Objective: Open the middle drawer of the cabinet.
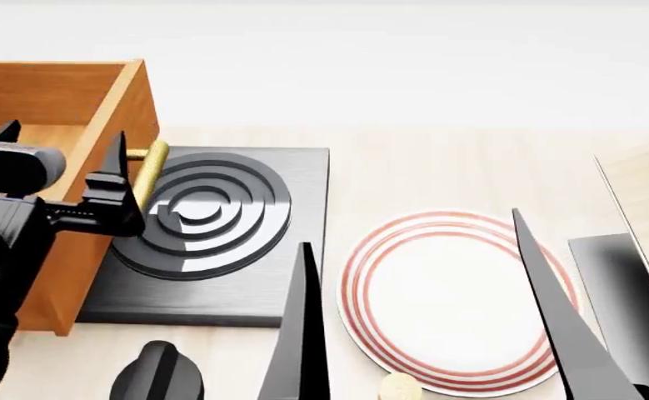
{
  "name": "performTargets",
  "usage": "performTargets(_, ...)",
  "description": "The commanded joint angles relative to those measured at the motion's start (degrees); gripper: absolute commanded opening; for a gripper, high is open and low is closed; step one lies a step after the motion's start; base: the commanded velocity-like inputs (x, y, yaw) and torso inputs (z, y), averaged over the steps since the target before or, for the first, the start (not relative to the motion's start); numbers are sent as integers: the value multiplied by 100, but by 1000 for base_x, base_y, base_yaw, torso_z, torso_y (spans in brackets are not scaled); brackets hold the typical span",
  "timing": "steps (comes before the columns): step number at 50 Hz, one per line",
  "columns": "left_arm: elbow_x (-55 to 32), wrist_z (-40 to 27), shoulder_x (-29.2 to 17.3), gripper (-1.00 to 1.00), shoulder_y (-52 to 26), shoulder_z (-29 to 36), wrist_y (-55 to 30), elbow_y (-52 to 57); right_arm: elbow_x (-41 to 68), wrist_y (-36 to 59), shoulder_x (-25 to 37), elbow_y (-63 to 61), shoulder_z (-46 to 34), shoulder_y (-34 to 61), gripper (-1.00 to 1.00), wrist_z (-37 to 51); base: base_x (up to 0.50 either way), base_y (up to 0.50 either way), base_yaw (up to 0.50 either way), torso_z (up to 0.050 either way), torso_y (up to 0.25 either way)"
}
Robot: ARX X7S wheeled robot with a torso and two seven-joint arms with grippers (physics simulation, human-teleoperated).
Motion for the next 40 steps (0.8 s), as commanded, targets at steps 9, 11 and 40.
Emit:
performTargets(9,-121,-212,-207,100,1236,-275,550,1547,-14,10,116,17,-130,-36,100,145,0,0,0,0,0)
performTargets(11,-175,-248,-220,100,1315,-346,535,1698,-20,5,105,10,-126,-42,100,136,0,0,0,0,0)
performTargets(40,-914,-611,-421,100,2122,-956,213,3725,-113,-599,-80,-18,-41,-223,100,20,0,0,0,0,0)
